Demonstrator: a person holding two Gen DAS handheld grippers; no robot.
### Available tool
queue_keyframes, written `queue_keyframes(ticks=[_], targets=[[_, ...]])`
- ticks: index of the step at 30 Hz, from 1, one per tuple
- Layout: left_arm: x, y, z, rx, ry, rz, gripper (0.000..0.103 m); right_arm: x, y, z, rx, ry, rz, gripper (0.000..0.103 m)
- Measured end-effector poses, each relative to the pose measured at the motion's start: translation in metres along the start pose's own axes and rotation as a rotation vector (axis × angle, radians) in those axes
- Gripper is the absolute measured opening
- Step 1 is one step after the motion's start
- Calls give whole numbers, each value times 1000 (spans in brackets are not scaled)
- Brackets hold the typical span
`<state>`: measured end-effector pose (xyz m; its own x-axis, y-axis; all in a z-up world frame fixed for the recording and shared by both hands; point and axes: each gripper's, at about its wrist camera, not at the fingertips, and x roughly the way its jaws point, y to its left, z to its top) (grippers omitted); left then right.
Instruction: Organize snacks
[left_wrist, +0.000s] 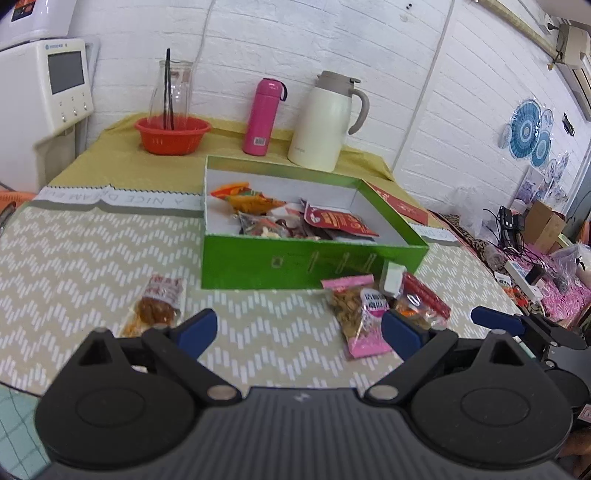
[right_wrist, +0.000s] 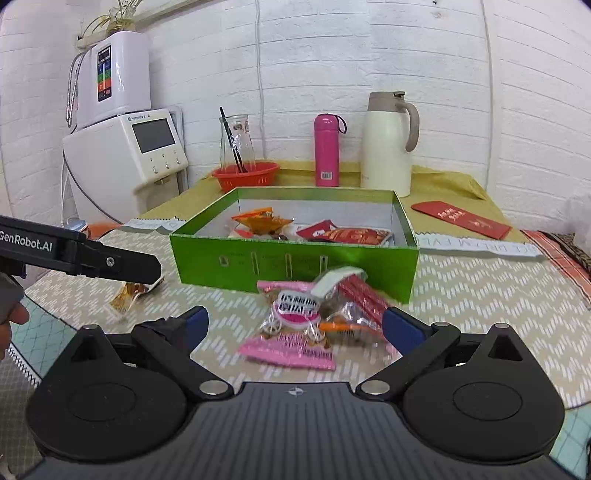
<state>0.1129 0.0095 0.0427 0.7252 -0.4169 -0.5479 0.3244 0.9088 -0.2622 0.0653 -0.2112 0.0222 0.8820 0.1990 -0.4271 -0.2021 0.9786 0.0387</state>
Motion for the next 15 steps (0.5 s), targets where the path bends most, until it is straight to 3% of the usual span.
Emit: queue_keyframes(ticks=[8, 15], targets=[[-11, -9, -53, -33, 27, -25, 94, -17, 2, -41, 49, 66, 7, 103], [-3, -18, -56, -41, 47, -61, 94, -16, -10, -40, 48, 51, -3, 103]])
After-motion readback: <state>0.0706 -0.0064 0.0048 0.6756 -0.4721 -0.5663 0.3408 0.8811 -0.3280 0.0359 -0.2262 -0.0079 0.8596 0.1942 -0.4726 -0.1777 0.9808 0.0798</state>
